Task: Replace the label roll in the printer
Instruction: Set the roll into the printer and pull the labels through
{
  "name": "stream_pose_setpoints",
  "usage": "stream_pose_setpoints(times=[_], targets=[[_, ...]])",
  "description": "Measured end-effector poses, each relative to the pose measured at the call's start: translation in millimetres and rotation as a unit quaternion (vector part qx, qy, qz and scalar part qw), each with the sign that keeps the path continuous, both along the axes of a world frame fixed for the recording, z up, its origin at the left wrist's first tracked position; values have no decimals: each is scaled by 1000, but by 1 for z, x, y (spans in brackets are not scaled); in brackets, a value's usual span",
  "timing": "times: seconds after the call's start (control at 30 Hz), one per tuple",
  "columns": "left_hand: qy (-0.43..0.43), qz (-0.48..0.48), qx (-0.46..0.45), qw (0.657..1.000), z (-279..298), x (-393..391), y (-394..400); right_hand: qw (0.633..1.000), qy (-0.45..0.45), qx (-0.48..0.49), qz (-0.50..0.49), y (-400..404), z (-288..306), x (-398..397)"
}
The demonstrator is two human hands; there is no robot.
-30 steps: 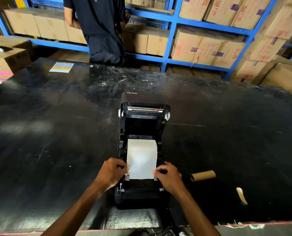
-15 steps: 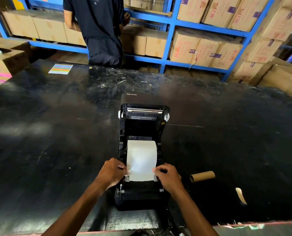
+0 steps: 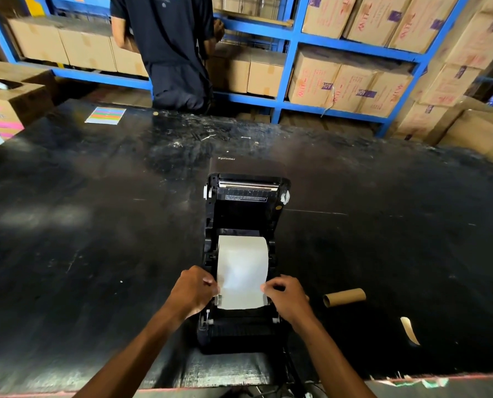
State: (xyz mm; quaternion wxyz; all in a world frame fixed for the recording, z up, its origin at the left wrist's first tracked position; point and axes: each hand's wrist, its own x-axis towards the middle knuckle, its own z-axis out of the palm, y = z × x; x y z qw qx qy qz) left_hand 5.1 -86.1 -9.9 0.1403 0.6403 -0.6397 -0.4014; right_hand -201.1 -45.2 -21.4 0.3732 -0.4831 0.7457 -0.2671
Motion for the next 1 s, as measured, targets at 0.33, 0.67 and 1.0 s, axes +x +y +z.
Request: stream_pose_setpoints(times=[0.33,0.67,1.0], targets=[[32,-6,25,999,2,5,-2,998,-65,-17,-13,-1,-1,-2],[51,7,25,998,4,6,-2,996,-82,-45,-15,-1,1,-3],[36,2,5,999,3,6,-2,996,-82,-18,10,3,-5,-8]])
